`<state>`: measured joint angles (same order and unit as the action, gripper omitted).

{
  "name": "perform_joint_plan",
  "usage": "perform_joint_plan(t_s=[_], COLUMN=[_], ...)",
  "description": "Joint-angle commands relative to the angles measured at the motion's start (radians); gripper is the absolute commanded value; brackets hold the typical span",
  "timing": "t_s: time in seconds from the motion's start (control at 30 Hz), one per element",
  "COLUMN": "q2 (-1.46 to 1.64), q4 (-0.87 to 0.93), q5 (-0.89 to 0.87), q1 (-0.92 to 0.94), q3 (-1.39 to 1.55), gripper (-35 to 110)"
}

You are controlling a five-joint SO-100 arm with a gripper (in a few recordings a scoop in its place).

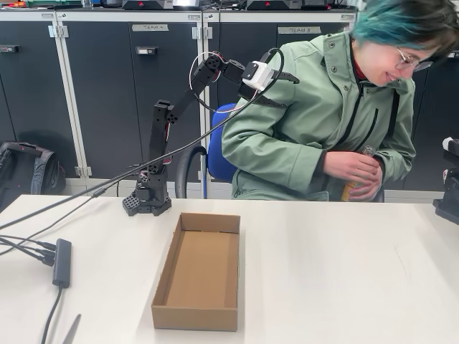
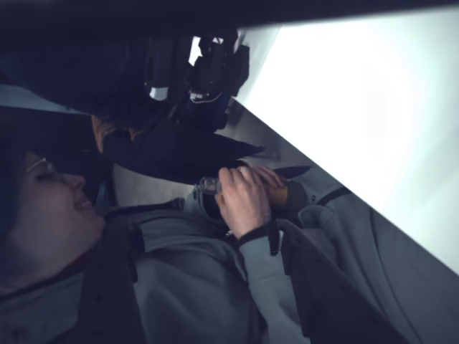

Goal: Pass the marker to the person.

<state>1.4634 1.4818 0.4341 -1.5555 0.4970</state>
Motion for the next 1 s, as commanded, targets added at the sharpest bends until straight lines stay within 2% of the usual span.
perform_joint_plan(t_s=[0.0,0.17,0.97], q2=[0.043,0.051,0.074], q4=[0.031,0.058,-0.037], q5=[0.011,0.006,0.028], q1=[0.008,0.011,0.046], q3=[-0.014,-0.017,0.021], gripper=[39,40,40])
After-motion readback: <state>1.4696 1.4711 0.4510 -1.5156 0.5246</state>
